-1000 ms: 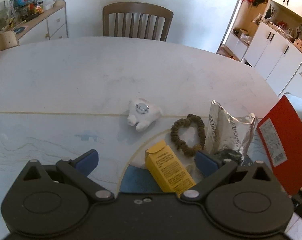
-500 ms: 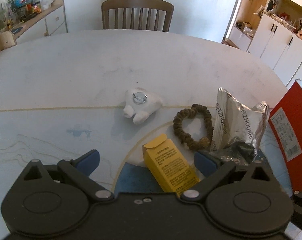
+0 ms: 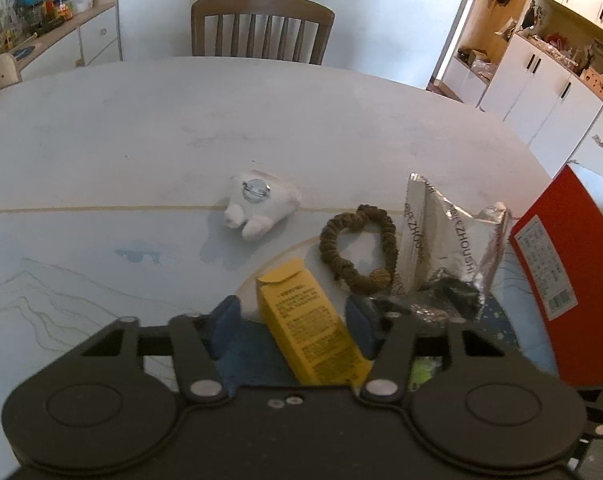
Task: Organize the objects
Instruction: 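Grasp the green stick with the right gripper while the left grasps the yellow box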
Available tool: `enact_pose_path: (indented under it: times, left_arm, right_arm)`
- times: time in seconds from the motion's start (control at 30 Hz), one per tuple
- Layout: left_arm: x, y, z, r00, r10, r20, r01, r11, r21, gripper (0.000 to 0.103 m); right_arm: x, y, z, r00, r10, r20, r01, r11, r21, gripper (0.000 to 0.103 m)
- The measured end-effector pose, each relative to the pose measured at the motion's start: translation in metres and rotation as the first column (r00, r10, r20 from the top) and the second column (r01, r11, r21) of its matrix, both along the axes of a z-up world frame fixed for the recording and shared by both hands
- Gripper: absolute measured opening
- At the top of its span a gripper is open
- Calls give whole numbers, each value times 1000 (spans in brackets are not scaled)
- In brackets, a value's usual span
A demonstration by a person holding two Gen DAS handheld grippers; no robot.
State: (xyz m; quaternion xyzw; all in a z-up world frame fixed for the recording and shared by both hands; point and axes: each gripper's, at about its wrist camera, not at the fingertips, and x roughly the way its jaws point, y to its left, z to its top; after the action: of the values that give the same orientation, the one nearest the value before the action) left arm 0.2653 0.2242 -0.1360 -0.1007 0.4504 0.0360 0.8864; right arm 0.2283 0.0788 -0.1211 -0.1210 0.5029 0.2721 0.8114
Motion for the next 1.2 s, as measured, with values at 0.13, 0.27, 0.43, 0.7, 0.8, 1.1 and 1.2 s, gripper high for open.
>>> enact_pose_path:
  times: [0.13,0.27,0.43,0.7,0.8,1.1,1.2]
  left_arm:
    - [3,2,2,1000,-5,-4,5,1000,-11,40]
    - [2,4,3,1000,-6,-7,5,1000,-20,32]
    - [-5,10,3,1000,-16,-6,16,998,-61,29]
    - [-28,8,9,1000,-24,1,24,996,-81,28]
    - [-35,5,17,999,-30,11,31,995,-97,28]
    - [-53,-23,47,991,-121,59,127,985,-118,28]
    - [-58,-36,58,986,-151,75,159,980,-119,29]
  right_arm:
    - [-3,-4,0,1000,-4,-3,4,1000,-9,18]
    - [-9,-9,5,1000,-2,-11,3,1000,5,17]
    - [-14,-18,12,1000,0,-23,1,999,40,16]
    - [-24,-38,30,999,-11,-36,15,996,89,15]
    - [-29,-49,40,999,-18,-31,21,994,108,15]
    - [-36,-94,76,998,-59,-2,58,982,181,15]
    - [-37,-109,87,997,-82,15,77,977,196,15]
